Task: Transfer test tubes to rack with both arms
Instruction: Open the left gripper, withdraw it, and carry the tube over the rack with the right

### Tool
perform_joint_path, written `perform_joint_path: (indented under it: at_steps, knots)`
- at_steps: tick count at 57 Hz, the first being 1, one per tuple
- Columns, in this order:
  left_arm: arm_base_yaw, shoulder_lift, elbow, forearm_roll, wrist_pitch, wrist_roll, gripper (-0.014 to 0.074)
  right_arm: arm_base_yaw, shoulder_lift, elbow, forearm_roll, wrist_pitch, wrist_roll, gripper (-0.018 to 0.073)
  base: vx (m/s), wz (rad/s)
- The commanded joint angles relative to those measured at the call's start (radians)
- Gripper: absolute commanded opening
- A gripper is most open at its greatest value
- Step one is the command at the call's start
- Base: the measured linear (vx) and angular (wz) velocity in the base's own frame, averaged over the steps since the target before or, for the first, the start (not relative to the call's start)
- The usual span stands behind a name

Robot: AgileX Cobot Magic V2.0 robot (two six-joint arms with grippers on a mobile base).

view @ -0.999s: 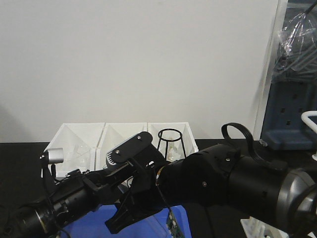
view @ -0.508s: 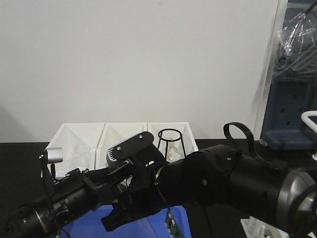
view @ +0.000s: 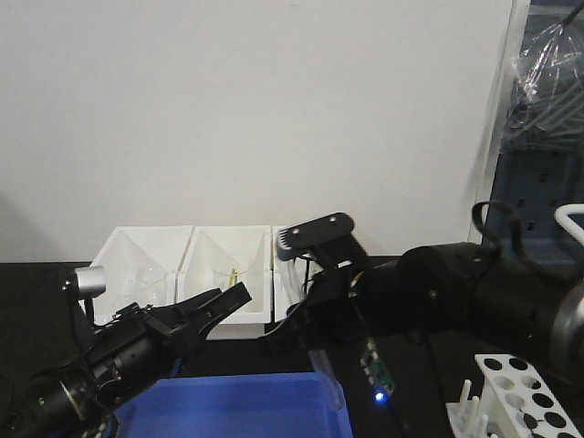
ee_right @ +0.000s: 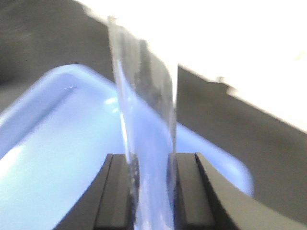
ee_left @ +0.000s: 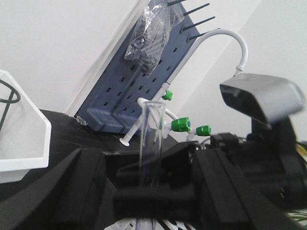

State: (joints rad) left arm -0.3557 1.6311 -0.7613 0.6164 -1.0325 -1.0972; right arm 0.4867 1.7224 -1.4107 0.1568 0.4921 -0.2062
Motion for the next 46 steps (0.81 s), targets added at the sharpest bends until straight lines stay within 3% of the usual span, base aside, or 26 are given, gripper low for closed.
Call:
perform_joint_path:
  at_steps: [1,10,28,46]
  knots:
    - [0.003,-0.041,-0.027,-0.041,-0.081,-0.009,0.0533,-0.071,-0.095,-0.021,-0.002,-0.1,-0.019,-0.0012,0.0,0.0]
    - [0.003,-0.041,-0.027,-0.041,-0.074,-0.009,0.0533,-0.179,-0.226,0.13,-0.001,-0.286,-0.018,-0.0012,0.0,0.0]
    - [0.003,-0.041,-0.027,-0.04,-0.068,-0.009,0.0521,-0.397,-0.538,0.609,-0.001,-0.776,-0.015,-0.0008,0.0,0.0]
    - [0.003,-0.041,-0.027,-0.032,-0.068,-0.009,0.0494,-0.407,-0.478,0.828,-0.024,-1.134,-0.002,-0.0008,0.0,0.0]
